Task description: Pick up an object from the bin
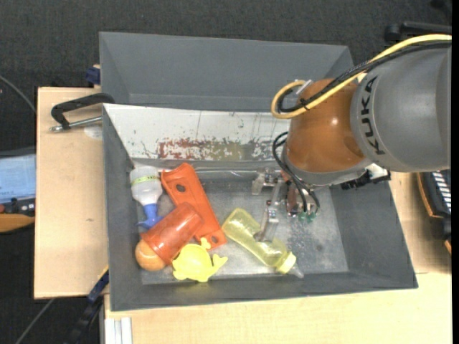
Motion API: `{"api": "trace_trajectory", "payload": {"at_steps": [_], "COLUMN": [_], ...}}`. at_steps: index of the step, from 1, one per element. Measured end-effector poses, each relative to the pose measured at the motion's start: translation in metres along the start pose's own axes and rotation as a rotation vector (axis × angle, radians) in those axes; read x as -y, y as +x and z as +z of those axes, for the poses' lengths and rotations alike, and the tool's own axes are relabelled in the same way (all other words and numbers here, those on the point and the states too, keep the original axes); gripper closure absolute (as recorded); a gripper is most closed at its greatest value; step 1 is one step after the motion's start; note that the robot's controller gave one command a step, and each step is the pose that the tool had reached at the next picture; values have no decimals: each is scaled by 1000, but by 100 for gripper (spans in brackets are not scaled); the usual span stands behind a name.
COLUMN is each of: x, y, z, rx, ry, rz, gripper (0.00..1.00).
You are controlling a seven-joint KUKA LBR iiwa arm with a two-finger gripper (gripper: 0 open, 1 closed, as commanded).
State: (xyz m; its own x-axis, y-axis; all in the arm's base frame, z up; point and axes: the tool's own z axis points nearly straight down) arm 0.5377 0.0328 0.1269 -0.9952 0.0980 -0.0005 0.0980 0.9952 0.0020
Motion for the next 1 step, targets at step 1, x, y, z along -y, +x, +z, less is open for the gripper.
{"api": "trace_trajectory", "payload": {"at_steps": [1], "x": [-12], "y": [43], "z": [-9], "rx": [-7], "ry": [1], "rz": [214], "gripper": [0]}}
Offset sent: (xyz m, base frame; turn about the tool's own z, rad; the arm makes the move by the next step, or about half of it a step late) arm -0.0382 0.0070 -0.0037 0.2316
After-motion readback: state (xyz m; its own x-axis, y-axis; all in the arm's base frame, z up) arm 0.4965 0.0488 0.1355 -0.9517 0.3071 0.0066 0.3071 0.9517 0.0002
